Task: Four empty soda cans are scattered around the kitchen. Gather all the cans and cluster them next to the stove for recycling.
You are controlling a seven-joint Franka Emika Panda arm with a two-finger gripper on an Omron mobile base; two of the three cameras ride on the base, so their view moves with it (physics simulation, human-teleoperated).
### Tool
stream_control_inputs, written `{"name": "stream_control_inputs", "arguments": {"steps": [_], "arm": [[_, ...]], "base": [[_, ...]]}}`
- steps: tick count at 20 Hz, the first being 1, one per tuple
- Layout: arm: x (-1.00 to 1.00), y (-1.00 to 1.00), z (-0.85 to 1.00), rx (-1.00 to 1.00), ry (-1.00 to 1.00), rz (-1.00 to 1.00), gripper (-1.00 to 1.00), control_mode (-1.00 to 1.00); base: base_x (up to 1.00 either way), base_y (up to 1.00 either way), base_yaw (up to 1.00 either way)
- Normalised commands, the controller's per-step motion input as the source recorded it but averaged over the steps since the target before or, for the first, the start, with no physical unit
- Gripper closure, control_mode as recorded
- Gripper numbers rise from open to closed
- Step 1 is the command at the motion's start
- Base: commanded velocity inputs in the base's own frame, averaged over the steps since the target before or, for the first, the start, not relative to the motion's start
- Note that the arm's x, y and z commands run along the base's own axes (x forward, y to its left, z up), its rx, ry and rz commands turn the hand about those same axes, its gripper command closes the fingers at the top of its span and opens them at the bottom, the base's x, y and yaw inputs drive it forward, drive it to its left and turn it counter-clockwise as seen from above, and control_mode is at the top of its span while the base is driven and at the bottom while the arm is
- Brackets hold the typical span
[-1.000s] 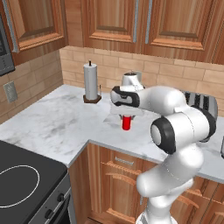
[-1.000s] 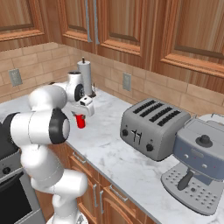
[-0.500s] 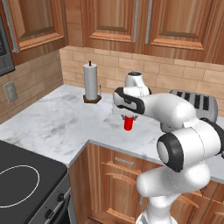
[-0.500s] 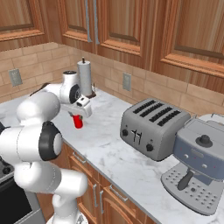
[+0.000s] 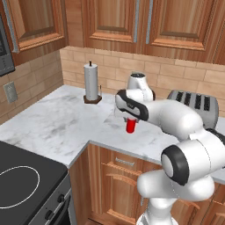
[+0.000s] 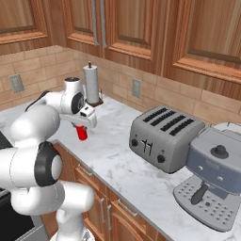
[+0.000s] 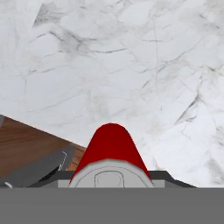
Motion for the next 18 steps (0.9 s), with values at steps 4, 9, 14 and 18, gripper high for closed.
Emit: {"name": "stream_control_inputs", "arguments": {"steps": [4,9,14,18], "arm": [[-0.22,-0.05,0.04,0.0,0.0,0.02,1.0,-1.0],[-0.15,-0.04,0.12,0.0,-0.01,0.02,1.0,-1.0],[-0.14,0.0,0.11,0.0,-0.01,0.02,1.0,-1.0],[-0.04,0.0,0.03,0.0,0.0,0.01,1.0,1.0]], "base": [[0.0,0.0,0.0],[0.0,0.0,0.0],[0.0,0.0,0.0],[-0.07,0.0,0.01]]}}
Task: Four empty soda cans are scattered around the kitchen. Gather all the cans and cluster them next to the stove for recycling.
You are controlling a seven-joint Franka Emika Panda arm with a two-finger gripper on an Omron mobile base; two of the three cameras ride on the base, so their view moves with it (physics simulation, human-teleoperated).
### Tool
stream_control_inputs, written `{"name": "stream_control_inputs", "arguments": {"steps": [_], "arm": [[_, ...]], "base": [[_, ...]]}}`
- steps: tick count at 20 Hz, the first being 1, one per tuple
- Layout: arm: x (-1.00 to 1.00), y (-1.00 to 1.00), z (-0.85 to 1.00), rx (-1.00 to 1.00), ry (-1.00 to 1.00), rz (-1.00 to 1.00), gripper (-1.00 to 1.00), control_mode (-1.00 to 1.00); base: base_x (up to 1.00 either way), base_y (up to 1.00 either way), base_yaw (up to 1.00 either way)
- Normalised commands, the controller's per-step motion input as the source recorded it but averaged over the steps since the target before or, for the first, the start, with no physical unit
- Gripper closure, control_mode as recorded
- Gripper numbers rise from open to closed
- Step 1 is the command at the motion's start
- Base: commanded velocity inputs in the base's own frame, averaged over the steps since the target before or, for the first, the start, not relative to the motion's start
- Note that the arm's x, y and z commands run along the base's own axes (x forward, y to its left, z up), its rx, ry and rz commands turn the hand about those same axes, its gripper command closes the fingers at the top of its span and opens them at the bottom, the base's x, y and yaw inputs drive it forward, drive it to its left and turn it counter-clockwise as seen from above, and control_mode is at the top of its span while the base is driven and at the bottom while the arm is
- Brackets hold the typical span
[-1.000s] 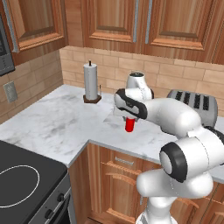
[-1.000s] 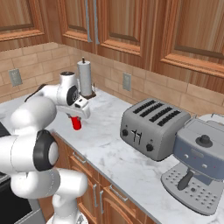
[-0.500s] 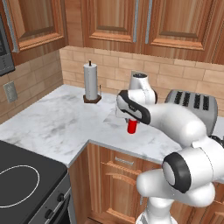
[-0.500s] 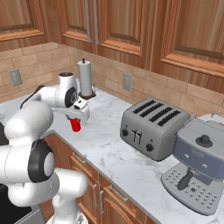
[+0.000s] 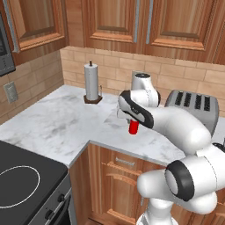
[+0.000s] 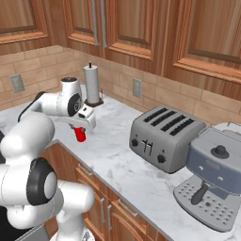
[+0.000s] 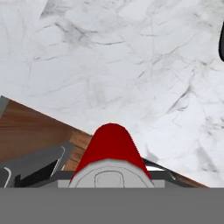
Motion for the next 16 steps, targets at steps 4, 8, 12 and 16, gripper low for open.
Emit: {"name": "stream_control_inputs", "arguments": {"steps": [4,8,12,16], "arm": [[0.0,0.0,0.0,0.0,0.0,0.0,1.0,1.0],[0.0,0.0,0.0,0.0,0.0,0.0,1.0,1.0],[0.0,0.0,0.0,0.0,0.0,0.0,1.0,1.0],[0.0,0.0,0.0,0.0,0.0,0.0,1.0,1.0]], "base": [[-0.46,0.0,0.04],[-0.72,0.0,0.06],[-0.8,0.03,0.05],[-0.8,0.11,0.04]]}}
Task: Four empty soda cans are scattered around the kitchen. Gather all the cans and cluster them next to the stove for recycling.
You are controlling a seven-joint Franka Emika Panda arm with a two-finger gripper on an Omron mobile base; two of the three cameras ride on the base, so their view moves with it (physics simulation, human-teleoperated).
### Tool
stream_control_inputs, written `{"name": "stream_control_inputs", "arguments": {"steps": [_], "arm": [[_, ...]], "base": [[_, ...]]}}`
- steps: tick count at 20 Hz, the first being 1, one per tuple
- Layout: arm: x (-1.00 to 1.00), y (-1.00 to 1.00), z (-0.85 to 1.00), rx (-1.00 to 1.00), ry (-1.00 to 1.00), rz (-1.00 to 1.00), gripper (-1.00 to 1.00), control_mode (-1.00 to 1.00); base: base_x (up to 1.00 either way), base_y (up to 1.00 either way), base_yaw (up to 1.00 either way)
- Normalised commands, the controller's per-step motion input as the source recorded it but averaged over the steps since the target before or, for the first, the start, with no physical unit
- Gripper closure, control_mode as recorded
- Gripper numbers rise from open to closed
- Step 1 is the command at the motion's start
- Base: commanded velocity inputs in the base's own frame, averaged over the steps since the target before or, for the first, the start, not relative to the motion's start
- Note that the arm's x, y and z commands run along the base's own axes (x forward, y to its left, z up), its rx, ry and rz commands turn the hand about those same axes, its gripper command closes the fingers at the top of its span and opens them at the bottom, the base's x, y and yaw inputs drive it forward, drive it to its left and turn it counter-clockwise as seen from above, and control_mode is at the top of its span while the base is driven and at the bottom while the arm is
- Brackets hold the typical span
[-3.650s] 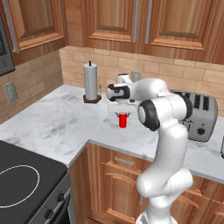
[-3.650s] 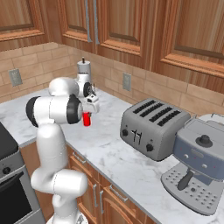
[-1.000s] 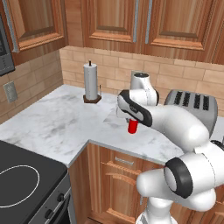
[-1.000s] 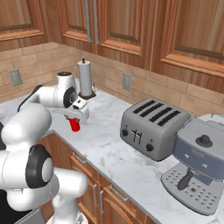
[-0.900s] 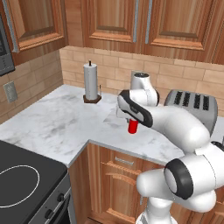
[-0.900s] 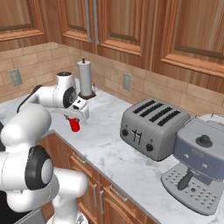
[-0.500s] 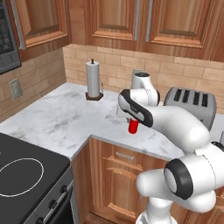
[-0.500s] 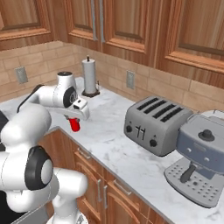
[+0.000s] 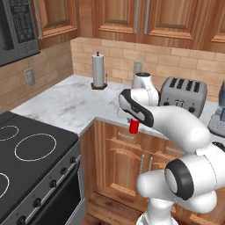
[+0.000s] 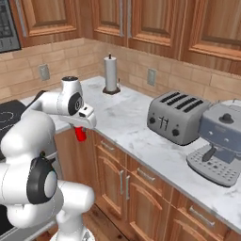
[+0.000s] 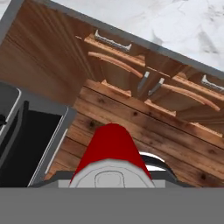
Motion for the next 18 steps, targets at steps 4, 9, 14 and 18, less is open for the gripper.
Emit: {"name": "stream_control_inputs", "arguments": {"steps": [4,9,14,18], "arm": [[0.0,0.0,0.0,0.0,0.0,0.0,1.0,1.0],[0.0,0.0,0.0,0.0,0.0,0.0,1.0,1.0],[0.0,0.0,0.0,0.0,0.0,0.0,1.0,1.0],[0.0,0.0,0.0,0.0,0.0,0.0,1.0,1.0]], "base": [[-0.58,0.36,0.12],[-0.23,0.55,0.3],[-0.26,0.4,0.4],[-0.18,0.31,0.45]]}}
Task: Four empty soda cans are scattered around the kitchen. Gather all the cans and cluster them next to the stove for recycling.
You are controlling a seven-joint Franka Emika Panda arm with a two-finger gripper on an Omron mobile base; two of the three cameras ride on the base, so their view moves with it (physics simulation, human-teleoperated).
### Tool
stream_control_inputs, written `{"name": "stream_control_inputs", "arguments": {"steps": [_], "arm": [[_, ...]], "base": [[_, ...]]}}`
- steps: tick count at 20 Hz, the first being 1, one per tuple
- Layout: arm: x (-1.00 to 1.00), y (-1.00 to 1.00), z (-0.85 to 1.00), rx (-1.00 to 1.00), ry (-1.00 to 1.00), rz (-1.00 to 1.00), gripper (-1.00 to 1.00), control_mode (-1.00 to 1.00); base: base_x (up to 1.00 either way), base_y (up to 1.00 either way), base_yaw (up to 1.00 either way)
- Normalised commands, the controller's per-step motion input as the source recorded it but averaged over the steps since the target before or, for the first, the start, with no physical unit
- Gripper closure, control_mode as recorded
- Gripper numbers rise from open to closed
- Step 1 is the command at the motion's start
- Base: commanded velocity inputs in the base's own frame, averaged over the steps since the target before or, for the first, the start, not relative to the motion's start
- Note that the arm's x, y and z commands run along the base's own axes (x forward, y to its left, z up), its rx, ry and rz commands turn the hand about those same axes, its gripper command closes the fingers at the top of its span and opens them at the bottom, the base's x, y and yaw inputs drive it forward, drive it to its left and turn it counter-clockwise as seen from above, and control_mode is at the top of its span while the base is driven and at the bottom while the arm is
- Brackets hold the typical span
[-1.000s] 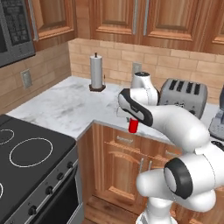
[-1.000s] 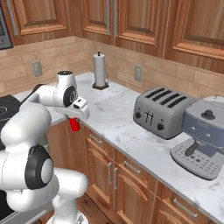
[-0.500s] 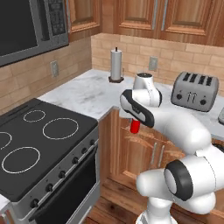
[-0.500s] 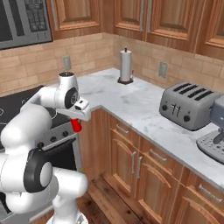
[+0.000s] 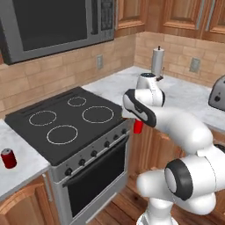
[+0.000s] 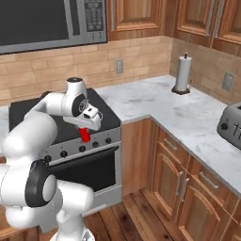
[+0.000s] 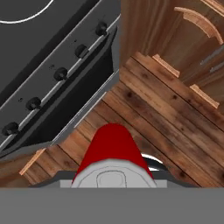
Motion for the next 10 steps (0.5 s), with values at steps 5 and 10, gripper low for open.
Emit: {"name": "stream_control_inputs", "arguments": {"steps": [5,10], "arm": [[0.0,0.0,0.0,0.0,0.0,0.0,1.0,1.0],[0.0,0.0,0.0,0.0,0.0,0.0,1.0,1.0]], "base": [[-0.19,0.29,0.44],[-0.19,0.43,0.41]]}}
